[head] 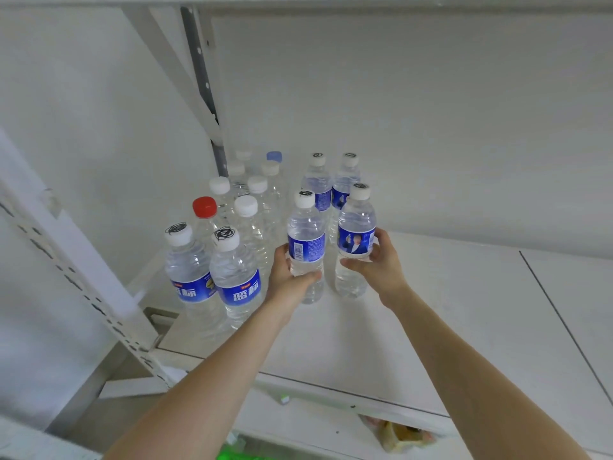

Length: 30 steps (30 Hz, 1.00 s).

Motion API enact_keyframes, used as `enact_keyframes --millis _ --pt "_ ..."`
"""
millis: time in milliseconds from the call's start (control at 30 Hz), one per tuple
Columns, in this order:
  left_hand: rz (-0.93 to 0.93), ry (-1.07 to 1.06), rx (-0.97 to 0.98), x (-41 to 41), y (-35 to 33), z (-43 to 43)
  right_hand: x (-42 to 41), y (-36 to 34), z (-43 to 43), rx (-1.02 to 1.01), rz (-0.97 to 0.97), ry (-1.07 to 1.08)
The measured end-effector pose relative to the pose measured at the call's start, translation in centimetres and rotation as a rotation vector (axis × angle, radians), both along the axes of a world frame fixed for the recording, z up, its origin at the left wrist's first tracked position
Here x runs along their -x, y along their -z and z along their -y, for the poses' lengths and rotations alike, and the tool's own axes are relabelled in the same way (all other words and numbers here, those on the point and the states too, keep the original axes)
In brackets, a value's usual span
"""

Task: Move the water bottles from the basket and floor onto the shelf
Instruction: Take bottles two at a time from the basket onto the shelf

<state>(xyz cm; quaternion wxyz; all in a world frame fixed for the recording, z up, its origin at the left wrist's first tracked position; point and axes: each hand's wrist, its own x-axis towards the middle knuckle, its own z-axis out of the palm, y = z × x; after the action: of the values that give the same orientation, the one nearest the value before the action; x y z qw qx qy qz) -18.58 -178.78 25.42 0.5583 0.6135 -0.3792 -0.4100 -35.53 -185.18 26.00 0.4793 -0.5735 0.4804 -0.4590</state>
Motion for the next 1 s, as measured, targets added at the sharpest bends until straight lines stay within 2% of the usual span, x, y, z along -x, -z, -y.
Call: enact_keyframes --millis 133,300,467,1000 --pt "0.043 -0.009 -0.055 0.6 2.0 -1.0 0.9 0.1 -0.7 -0.055 -0.035 -0.038" --pt "0.128 -0.111 -0.062 1.4 3.7 -1.3 1.1 1.2 -1.4 0.005 -0.156 -0.033" --pt "0.171 -0.130 -0.053 1.6 3.4 -0.3 0.1 0.7 -0.5 -0.021 -0.155 0.012" --pt "0.211 -0.148 -0.087 1.4 3.2 4.3 -1.5 0.6 4.3 -0.060 -0.112 -0.030"
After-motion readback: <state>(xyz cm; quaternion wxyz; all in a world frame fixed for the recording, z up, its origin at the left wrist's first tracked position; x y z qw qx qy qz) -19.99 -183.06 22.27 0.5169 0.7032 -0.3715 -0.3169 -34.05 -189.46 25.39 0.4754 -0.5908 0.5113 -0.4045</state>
